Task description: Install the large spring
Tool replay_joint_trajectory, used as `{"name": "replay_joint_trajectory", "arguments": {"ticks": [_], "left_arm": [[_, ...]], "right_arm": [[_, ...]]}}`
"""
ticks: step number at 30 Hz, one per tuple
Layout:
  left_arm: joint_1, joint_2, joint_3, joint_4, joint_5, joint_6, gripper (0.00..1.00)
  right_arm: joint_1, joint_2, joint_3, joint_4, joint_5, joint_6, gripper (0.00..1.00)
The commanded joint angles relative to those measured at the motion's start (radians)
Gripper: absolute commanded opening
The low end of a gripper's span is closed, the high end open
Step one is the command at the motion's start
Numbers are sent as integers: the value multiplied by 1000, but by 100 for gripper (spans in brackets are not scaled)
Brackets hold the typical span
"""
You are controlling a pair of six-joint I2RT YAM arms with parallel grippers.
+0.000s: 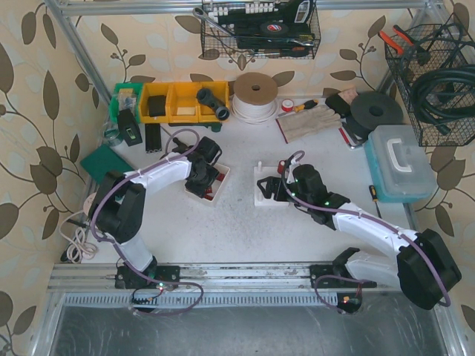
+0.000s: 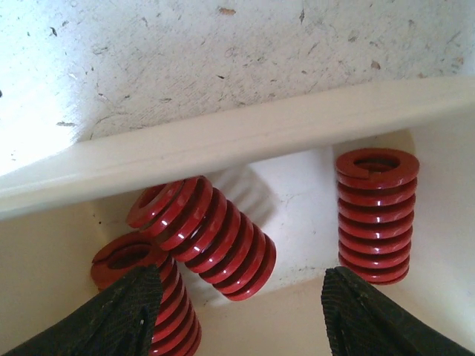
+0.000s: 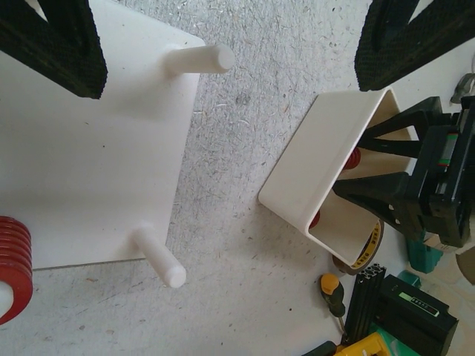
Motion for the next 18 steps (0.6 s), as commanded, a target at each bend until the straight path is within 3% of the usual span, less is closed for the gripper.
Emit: {"name": "replay_joint_trajectory", "arguments": {"ticks": [1, 10, 18], "left_arm": [[-1, 22, 8, -11, -32, -58, 64], [0, 53, 14, -6, -64, -64, 64], [-2, 98, 49, -15, -63, -26, 48]], "right_arm": [[-7, 0, 17, 24, -29, -10, 90], [-14, 16, 23, 18, -42, -10, 90], [-14, 11, 20, 13, -29, -3, 90]]}}
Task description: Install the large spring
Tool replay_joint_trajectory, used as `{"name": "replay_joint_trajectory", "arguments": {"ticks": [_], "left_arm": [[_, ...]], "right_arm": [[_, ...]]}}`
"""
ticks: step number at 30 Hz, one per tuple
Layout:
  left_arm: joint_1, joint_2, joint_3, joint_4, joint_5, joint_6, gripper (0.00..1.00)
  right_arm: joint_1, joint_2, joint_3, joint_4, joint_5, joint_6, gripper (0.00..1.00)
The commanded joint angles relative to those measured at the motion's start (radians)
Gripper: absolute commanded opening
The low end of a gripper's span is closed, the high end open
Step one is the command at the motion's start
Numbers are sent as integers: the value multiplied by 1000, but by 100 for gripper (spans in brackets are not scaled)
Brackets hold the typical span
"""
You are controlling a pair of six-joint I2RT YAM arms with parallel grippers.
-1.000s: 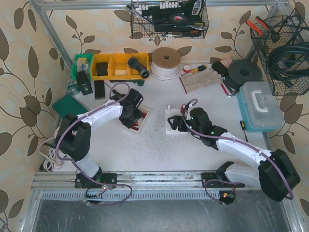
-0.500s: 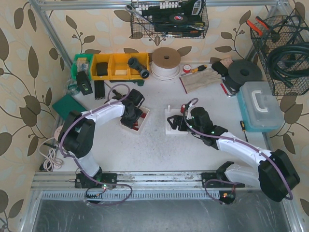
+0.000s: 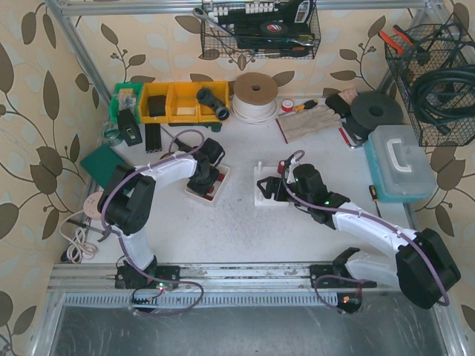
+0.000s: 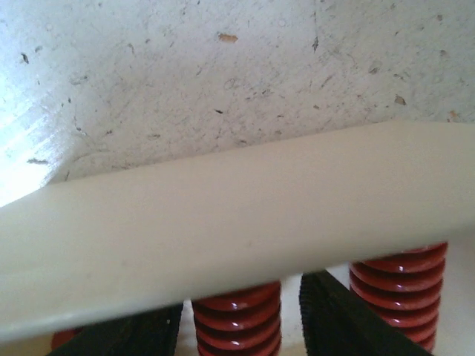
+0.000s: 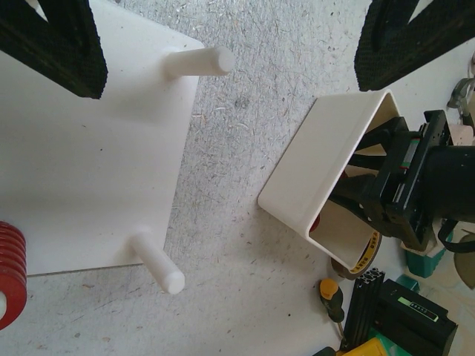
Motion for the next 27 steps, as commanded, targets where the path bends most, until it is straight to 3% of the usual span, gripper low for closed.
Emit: {"name": "replay_joint_trajectory", "arguments": {"ticks": [1, 12, 18, 21, 27], "left_arm": [[-2, 20, 29, -46, -10, 14, 45], [-2, 49, 31, -21, 5, 67, 30], [0, 40, 22, 15, 21, 108, 15], [6, 24, 16, 61, 41, 142, 1], [8, -34, 47, 11, 38, 170, 0]], "right_arm": [[-3, 3, 20, 6, 0, 0, 90], [-4, 0, 21, 0, 10, 3, 90], [-3, -38, 3, 11, 10, -2, 90], [-3, -48, -3, 18, 10, -3, 91], [-3, -59, -9, 24, 13, -1, 91]]}}
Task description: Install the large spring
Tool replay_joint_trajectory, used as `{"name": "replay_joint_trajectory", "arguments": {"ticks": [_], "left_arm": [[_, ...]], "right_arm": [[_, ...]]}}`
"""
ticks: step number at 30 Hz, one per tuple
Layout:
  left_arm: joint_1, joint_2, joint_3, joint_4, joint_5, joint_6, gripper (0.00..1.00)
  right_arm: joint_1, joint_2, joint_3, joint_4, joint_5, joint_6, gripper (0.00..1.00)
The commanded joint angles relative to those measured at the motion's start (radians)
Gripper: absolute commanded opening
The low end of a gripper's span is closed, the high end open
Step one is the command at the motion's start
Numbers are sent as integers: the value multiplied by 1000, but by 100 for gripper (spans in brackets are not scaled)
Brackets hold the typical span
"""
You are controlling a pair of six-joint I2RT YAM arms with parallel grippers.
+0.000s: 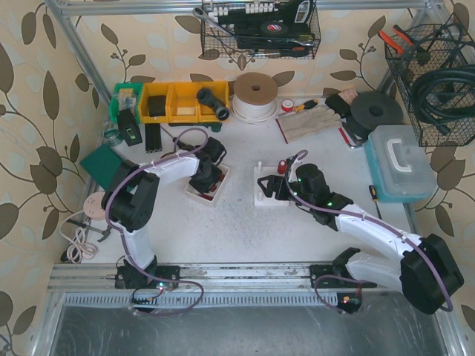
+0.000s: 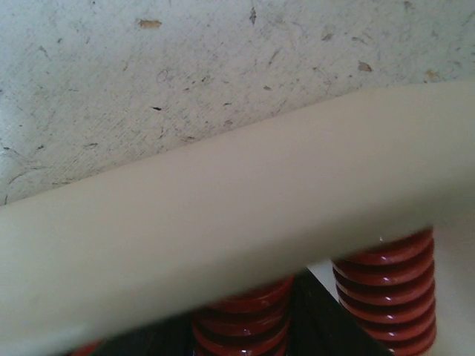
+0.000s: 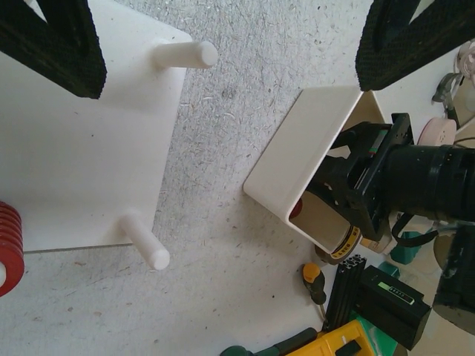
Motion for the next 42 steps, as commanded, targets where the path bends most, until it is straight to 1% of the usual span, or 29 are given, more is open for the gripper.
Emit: {"name": "replay_joint_trajectory", "arguments": {"ticks": [1, 11, 20, 24, 27, 31, 42], "left_arm": [[5, -100, 19, -20, 5, 38, 0], [8, -232, 16, -61, 2, 38, 0], [14, -329, -27, -45, 18, 36, 0], [28, -323, -73, -29, 21, 40, 0], [36, -305, -61, -38, 14, 52, 0], [35, -293, -31, -55, 1, 75, 0], [36, -317, -40, -47, 17, 91, 0]], "right_arm": [[-4, -14, -9, 22, 7, -3, 91], [-4, -13, 2, 36, -25, -3, 91], [-4, 14, -4, 141, -83, 99, 91], [-4, 57, -26, 206, -97, 110, 90], [-3, 76, -40, 230, -118, 103, 91], [-3, 61, -53, 234, -105, 90, 91], [-2, 50, -78, 282, -95, 93, 92]]}}
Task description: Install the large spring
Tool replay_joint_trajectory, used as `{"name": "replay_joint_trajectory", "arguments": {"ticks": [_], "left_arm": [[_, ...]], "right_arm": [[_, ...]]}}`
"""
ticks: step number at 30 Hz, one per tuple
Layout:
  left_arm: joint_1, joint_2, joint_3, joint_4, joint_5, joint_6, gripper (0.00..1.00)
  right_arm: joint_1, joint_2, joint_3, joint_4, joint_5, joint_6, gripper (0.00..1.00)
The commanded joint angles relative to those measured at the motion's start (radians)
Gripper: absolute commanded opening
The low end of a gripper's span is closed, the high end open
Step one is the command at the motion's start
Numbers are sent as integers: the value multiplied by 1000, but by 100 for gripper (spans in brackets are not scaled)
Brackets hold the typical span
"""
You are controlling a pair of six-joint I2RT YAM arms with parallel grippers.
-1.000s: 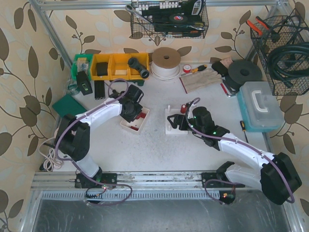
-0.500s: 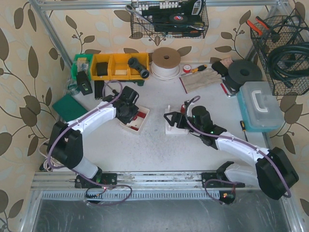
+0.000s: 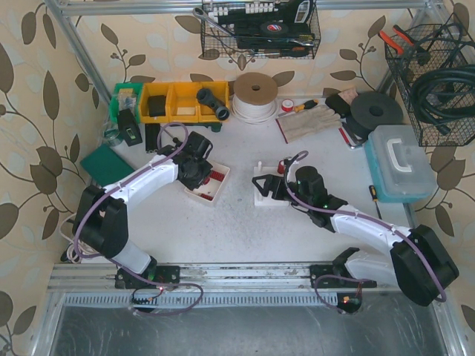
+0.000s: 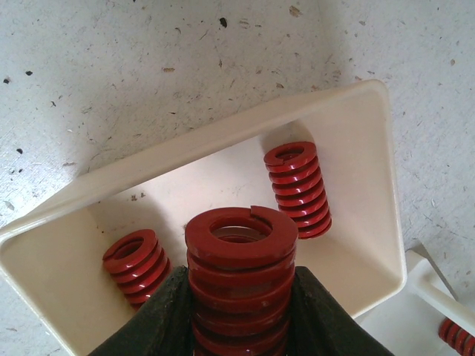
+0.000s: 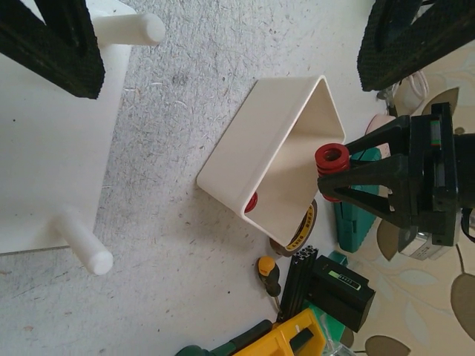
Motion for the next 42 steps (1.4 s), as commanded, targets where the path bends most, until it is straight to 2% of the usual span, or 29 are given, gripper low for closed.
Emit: {"name": "replay_joint_trajectory", "arguments": {"ticks": [1, 19, 24, 29, 42], "left_arm": [[7, -28, 34, -7, 14, 23, 0], [-54, -93, 87, -38, -24, 27, 0], [-66, -107, 72, -15, 0, 21, 0], [-69, -149, 64, 0, 28, 22, 0], [-69, -229, -1, 54, 74, 6, 0]], "right_arm": [[-3, -15, -4, 31, 0, 2, 92], [-4, -65, 25, 13, -42, 36, 96], [-4, -69, 66, -28, -72, 56, 95], [-4, -92, 79, -49, -38, 93, 95], [27, 17, 176, -8, -76, 59, 92]]}}
